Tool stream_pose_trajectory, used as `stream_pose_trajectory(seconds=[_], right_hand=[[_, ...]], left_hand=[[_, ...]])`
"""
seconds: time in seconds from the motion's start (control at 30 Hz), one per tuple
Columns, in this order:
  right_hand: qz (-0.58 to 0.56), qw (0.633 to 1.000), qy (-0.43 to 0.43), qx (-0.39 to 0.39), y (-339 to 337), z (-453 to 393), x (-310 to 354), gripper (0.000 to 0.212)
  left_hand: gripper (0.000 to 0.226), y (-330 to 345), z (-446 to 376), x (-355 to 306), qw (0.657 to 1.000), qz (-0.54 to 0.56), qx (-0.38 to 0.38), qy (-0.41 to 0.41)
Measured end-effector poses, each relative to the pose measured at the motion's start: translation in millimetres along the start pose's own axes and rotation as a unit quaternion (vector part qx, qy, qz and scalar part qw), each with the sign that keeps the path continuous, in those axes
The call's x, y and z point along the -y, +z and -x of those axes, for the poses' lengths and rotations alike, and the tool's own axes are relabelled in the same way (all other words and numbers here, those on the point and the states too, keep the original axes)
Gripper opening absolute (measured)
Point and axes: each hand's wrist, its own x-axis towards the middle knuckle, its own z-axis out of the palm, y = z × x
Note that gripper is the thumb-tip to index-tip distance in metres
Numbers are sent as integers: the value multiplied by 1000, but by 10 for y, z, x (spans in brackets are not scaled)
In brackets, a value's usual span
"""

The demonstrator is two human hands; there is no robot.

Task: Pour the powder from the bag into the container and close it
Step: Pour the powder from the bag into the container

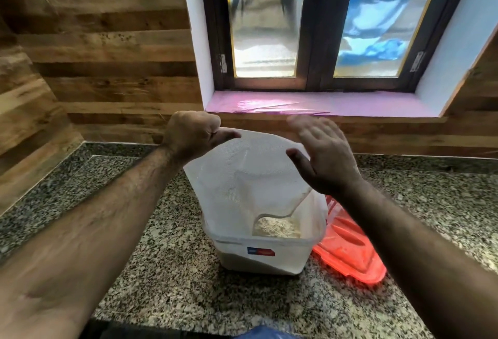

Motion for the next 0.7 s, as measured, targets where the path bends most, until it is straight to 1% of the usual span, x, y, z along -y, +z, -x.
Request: stream_pose_trajectory(seconds=[0.03, 0.1, 0.17, 0.23, 0.27, 0.3, 0.33, 0.37, 0.4, 0.43, 0.47, 0.5, 0.53, 0.57, 0.6, 0.63, 0.67, 0.7], right_hand=[[-5, 1000, 3, 0, -9, -11, -16, 86], [-23, 998, 4, 57, -18, -37, -33, 96], [-13, 997, -10, 74, 5, -42, -43, 98], [-31, 994, 6, 104, 1, -38, -63, 103], [-28, 995, 16, 95, 16, -30, -73, 105], [-11, 998, 34, 49, 39, -7, -83, 100], [3, 998, 68, -17, 72, 26, -103, 91], [-7, 989, 120, -89, 87, 55, -108, 83], [-55, 969, 191, -143, 97, 76, -113, 80], [-142, 939, 267, -167, 114, 100, -128, 79], [-253, 891, 337, -172, 141, 127, -135, 81], [-368, 826, 394, -163, 175, 151, -135, 86], [-438, 774, 434, -145, 210, 178, -125, 89], [-457, 755, 452, -128, 235, 219, -89, 91], [-440, 768, 451, -114, 275, 271, -59, 90], [-416, 792, 435, -101, 332, 328, -47, 84], [-401, 814, 412, -77, 381, 377, -43, 74], [-415, 820, 393, -39, 436, 417, -58, 60]], left_hand=[[59, 1, -4, 2, 1000, 7, 3, 2], [59, 0, -12, 16, 1000, 13, -4, -3], [60, -21, -21, 22, 1000, 15, 5, 0], [61, -11, -17, 38, 1000, 18, 8, 0], [61, 3, -6, 57, 1000, 19, 6, -3], [61, 17, 2, 73, 1000, 23, 7, -7], [62, 28, 6, 85, 999, 31, 9, -15], [63, 34, 14, 101, 999, 40, 8, -30], [65, 35, 20, 117, 998, 48, 2, -47], [65, 25, 24, 133, 996, 59, -5, -64], [65, 7, 27, 144, 994, 69, -12, -80], [64, -16, 26, 158, 992, 78, -18, -95], [64, -34, 27, 168, 990, 85, -22, -109], [64, -46, 28, 179, 988, 92, -25, -121], [64, -53, 35, 193, 985, 100, -28, -135], [64, -54, 46, 219, 983, 106, -31, -149], [64, -50, 63, 252, 980, 112, -32, -163], [65, -50, 80, 283, 977, 116, -32, -174]])
